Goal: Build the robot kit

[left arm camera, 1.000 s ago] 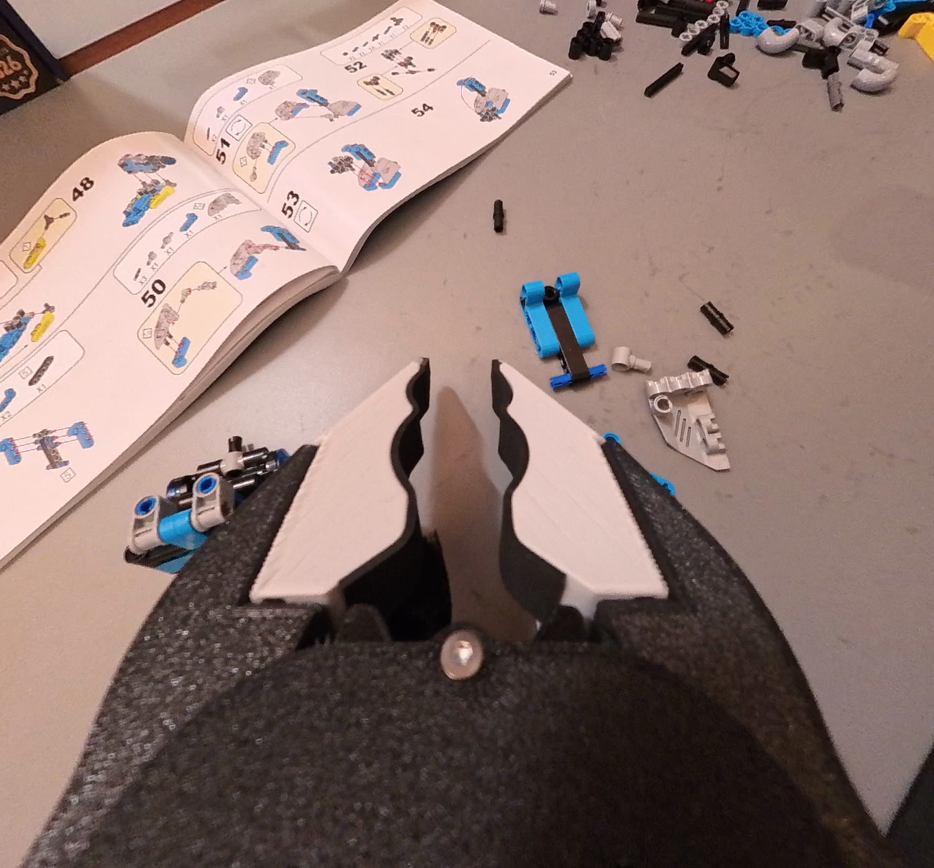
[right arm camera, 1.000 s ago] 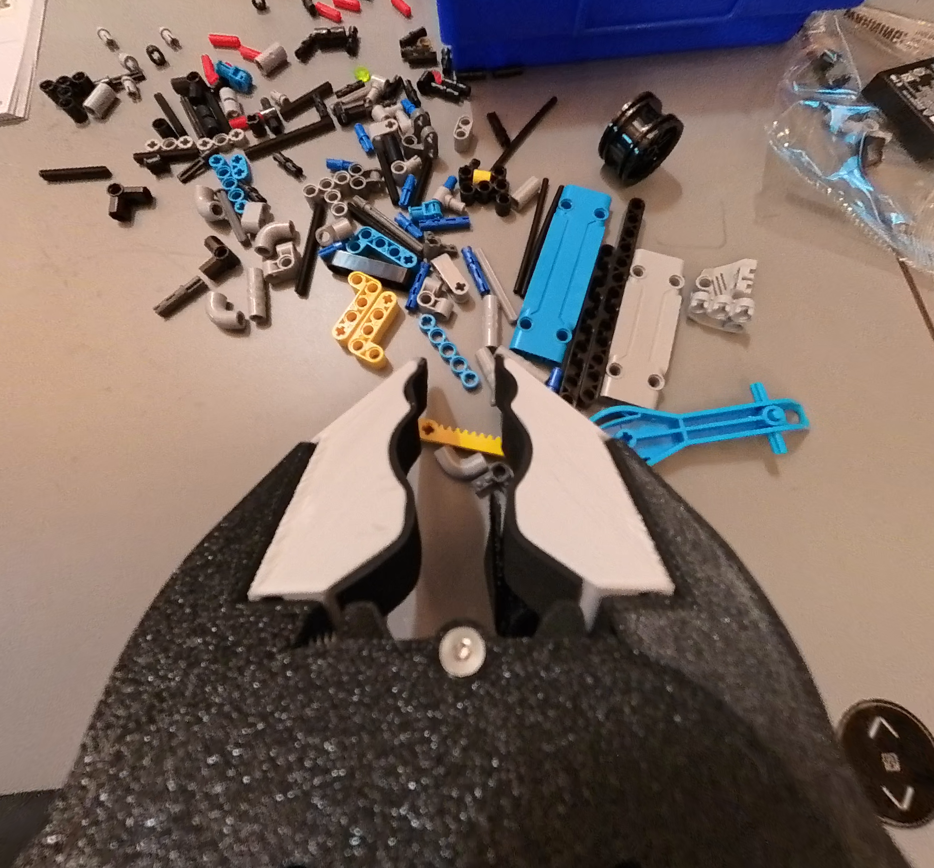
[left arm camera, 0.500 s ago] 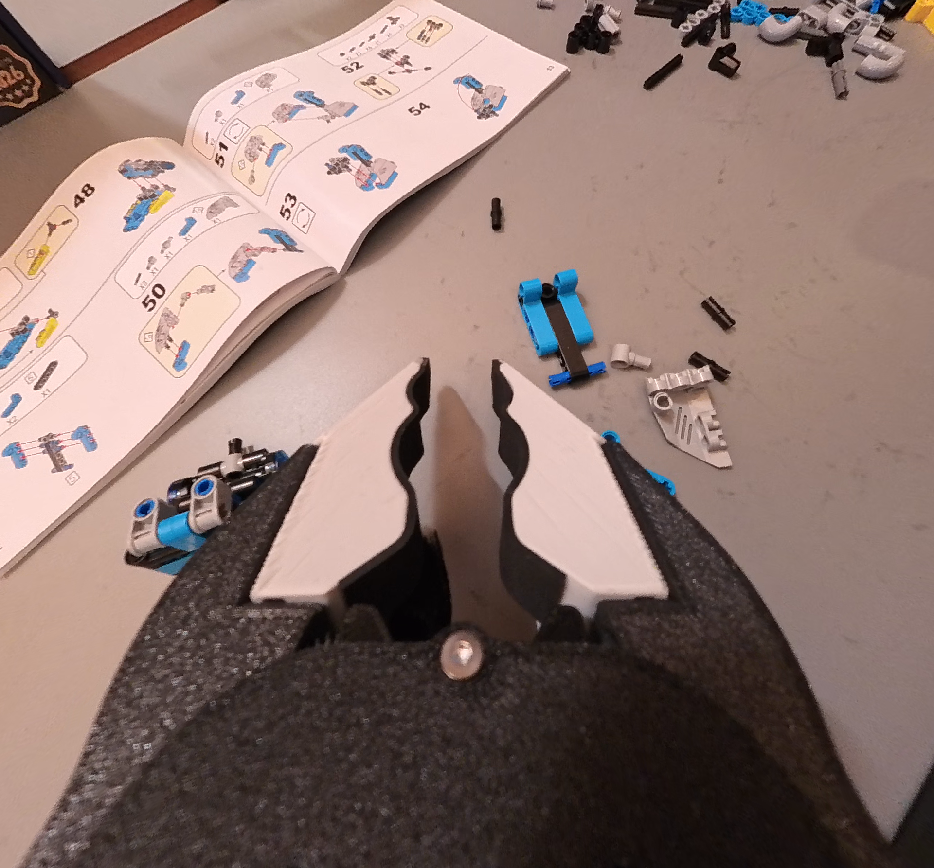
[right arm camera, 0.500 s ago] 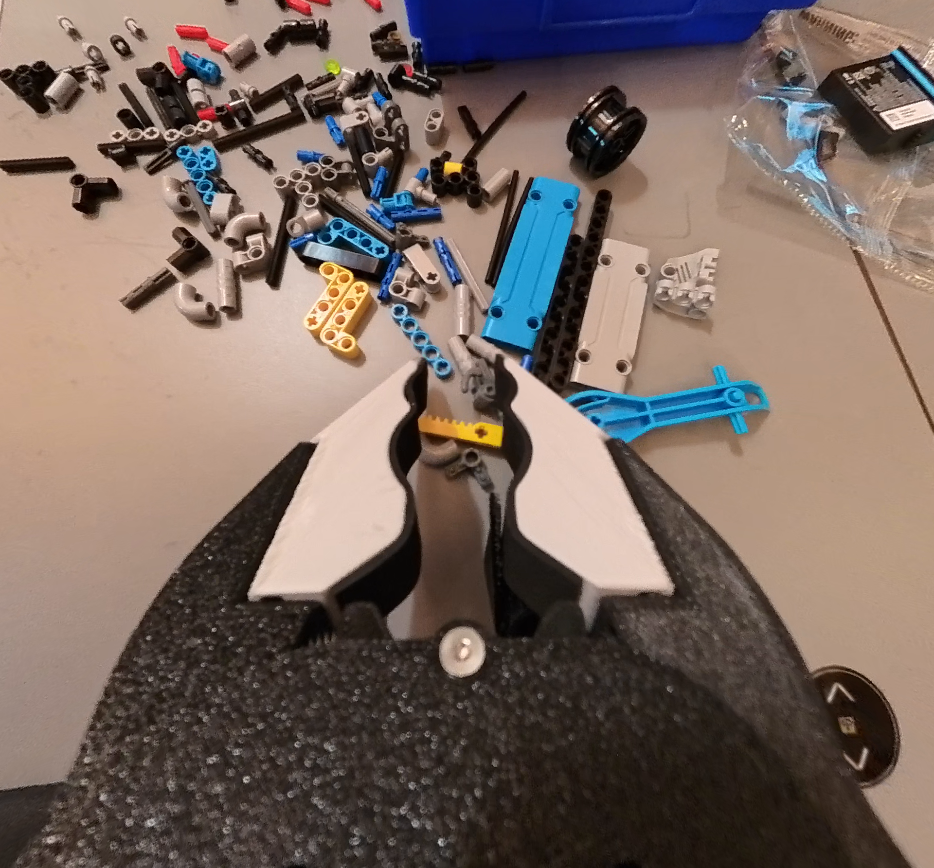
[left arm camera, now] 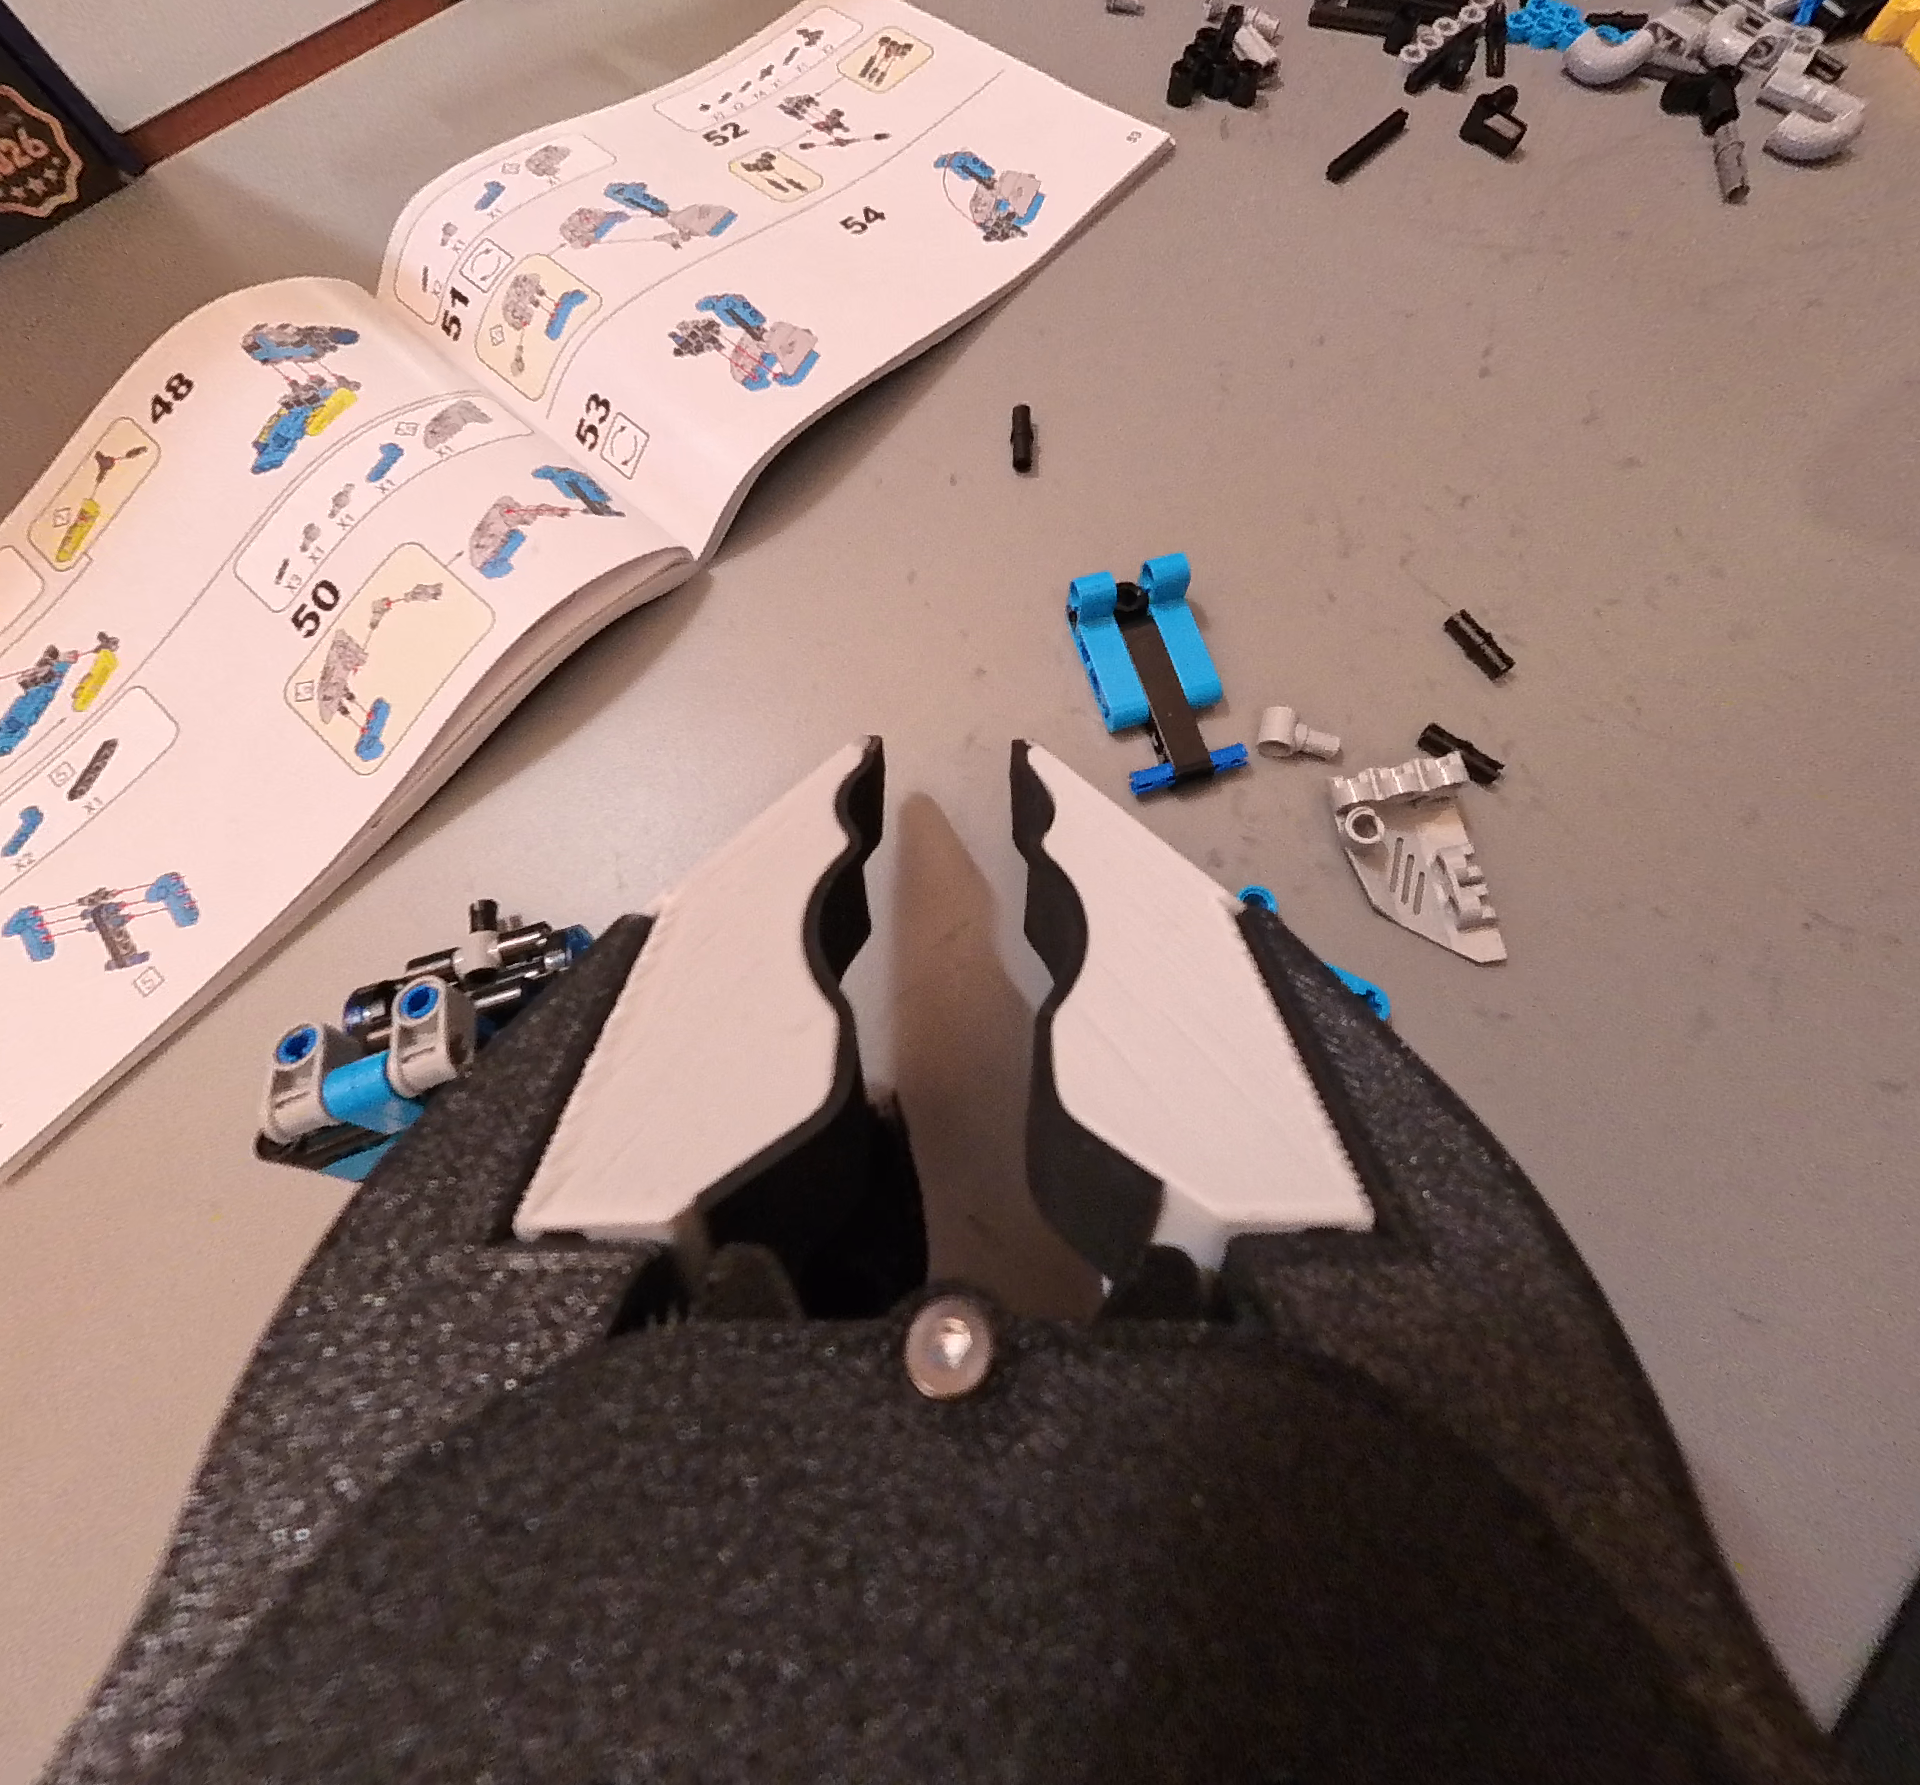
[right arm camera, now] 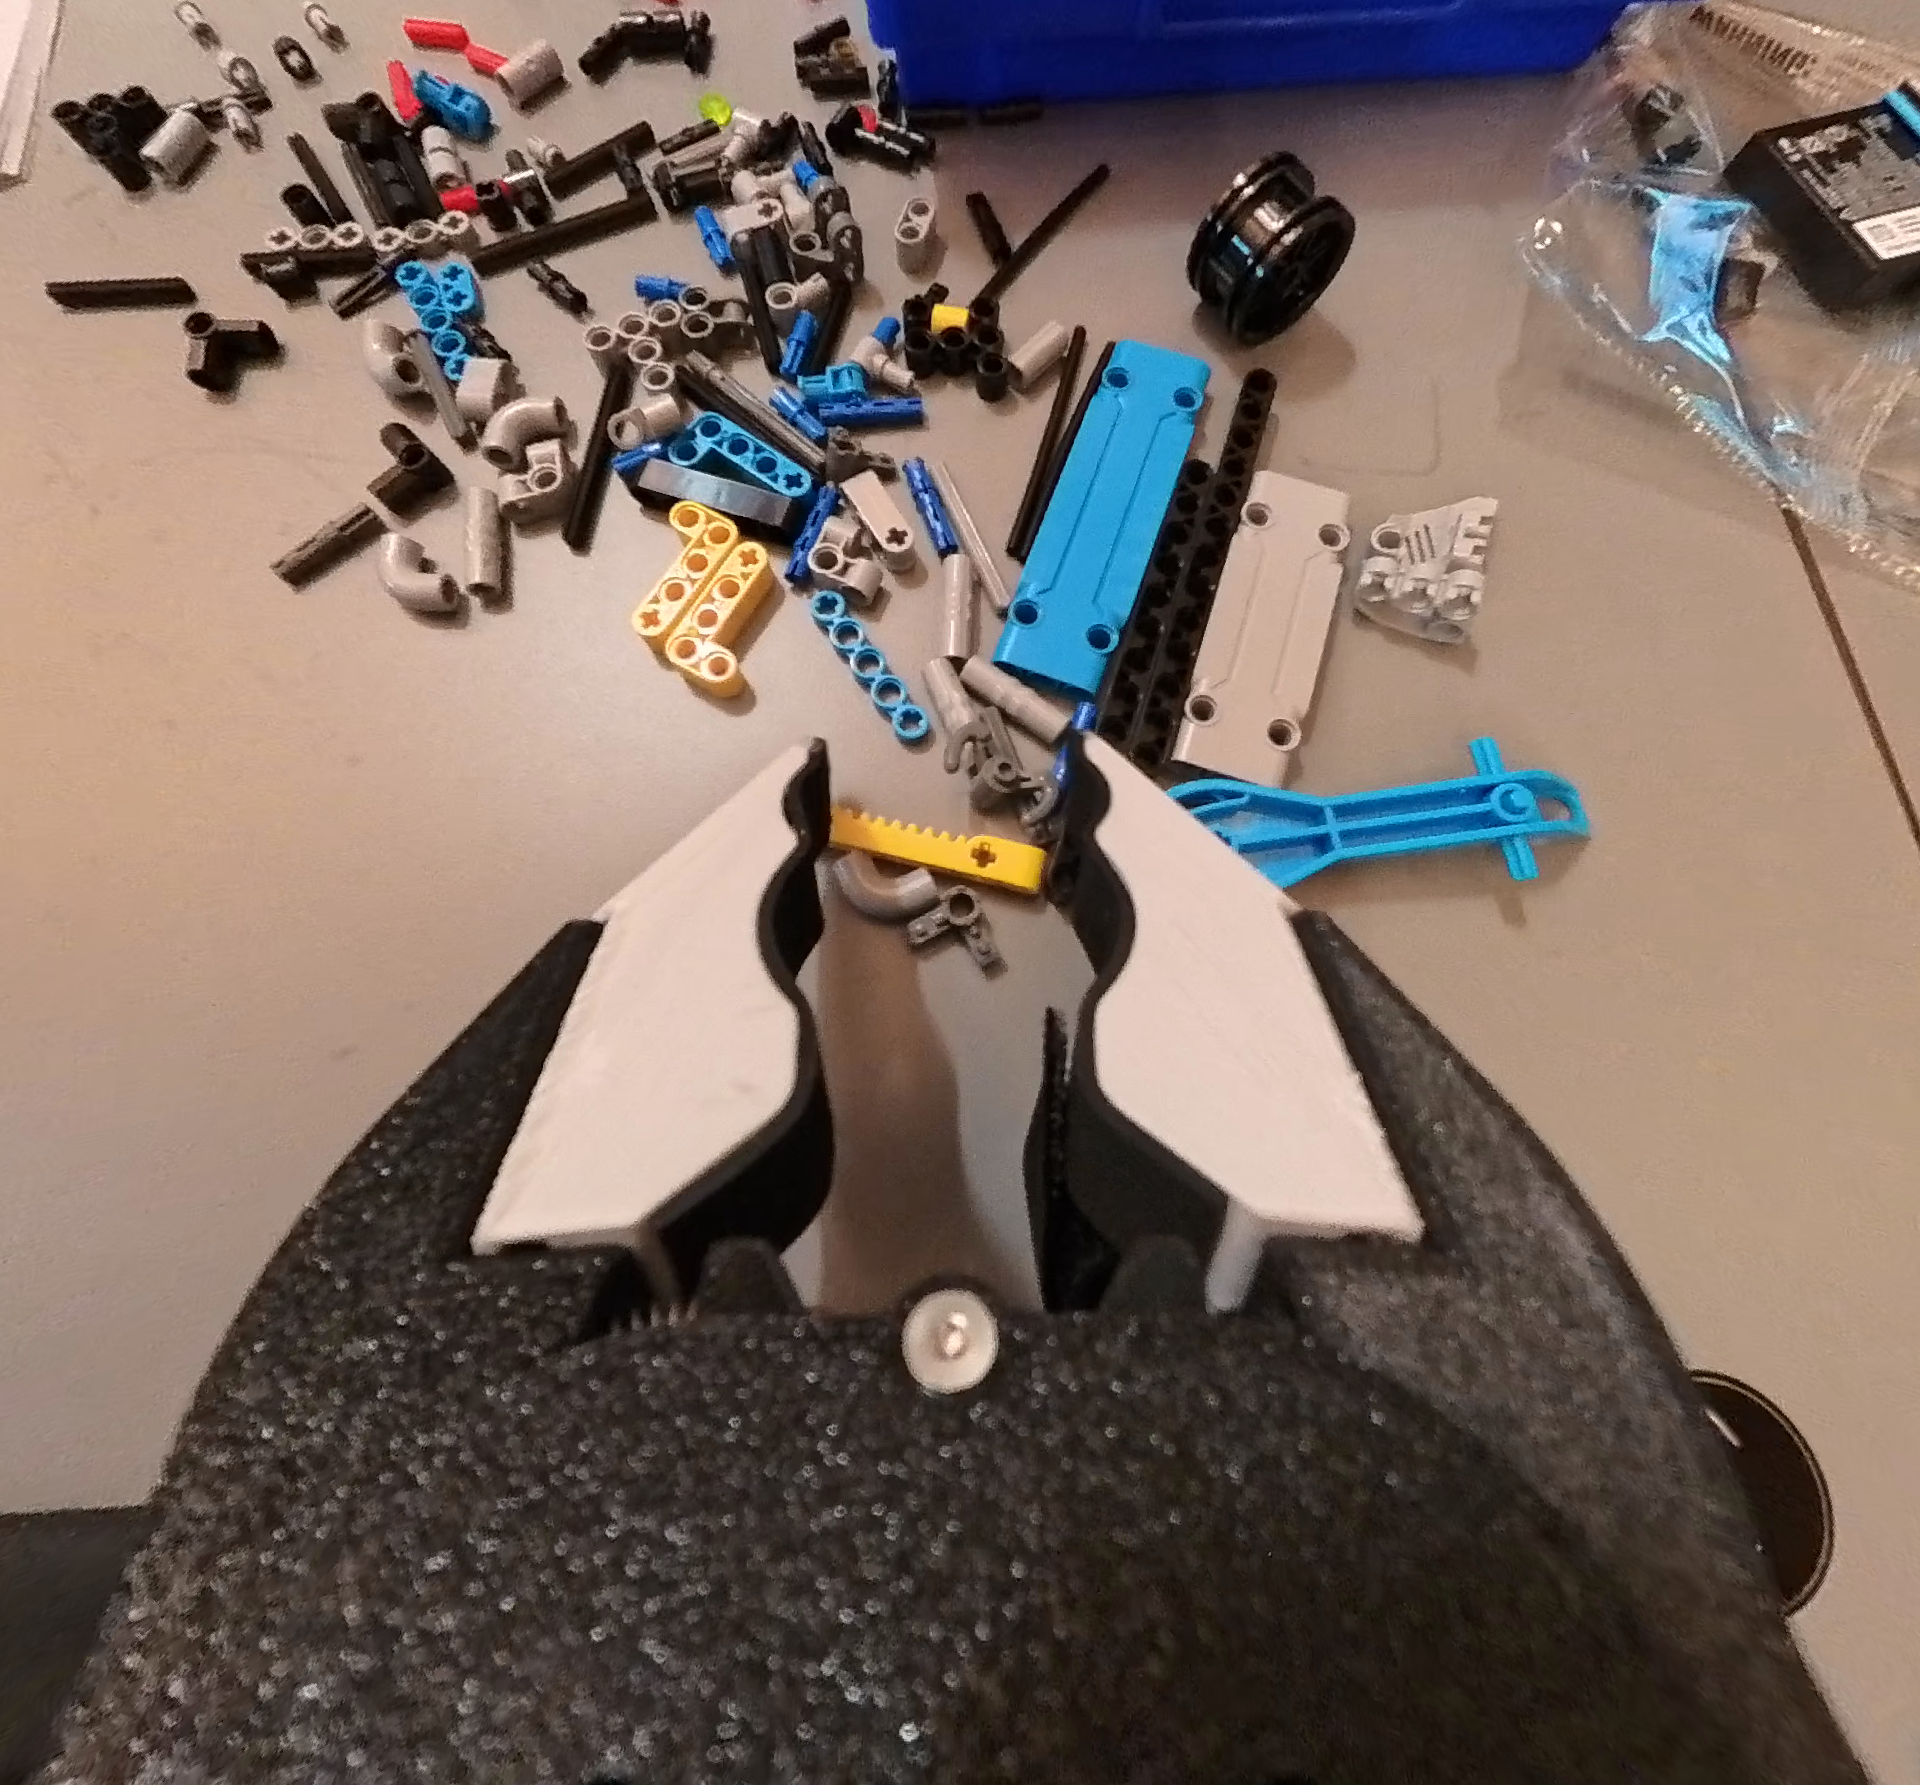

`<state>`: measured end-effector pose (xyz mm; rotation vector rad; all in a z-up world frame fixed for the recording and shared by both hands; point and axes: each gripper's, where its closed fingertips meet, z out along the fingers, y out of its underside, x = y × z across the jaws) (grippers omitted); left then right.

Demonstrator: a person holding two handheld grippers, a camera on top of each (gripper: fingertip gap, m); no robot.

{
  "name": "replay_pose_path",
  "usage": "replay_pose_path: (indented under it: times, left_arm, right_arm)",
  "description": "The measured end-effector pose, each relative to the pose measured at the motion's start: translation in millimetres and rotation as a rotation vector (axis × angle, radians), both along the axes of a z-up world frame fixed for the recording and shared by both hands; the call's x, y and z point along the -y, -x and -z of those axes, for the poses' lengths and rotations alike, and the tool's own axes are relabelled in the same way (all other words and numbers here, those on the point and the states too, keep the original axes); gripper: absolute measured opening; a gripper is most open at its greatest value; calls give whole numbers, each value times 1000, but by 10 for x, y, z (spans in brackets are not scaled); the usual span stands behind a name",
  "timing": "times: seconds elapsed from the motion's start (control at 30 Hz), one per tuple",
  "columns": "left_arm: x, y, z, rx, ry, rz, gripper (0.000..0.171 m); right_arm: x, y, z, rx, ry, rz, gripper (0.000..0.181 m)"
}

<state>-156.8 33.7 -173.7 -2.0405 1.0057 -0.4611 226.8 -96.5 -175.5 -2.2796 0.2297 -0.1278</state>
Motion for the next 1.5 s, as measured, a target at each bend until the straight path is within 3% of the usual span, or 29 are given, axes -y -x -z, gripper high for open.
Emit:
replay_pose_path:
  times: [0.23,0.5,0.77,1.23,1.5]
  left_arm:
    - [2,-1,3,-2,1,1,24]
    - [2,8,-2,-7,-9,0,24]
    - [-18,42,6,-14,-12,-11,24]
    - [-47,111,29,-19,6,-28,24]
    - [-69,138,38,-15,19,-39,24]
  right_arm:
    - [-89,302,7,-58,-14,-105,45]
    - [-266,576,-25,-3,-20,-221,45]
    - [-482,425,-57,92,5,-197,45]
    - [-1050,427,-12,-54,91,-339,43]
    - [-1146,253,83,-5,129,-284,37]
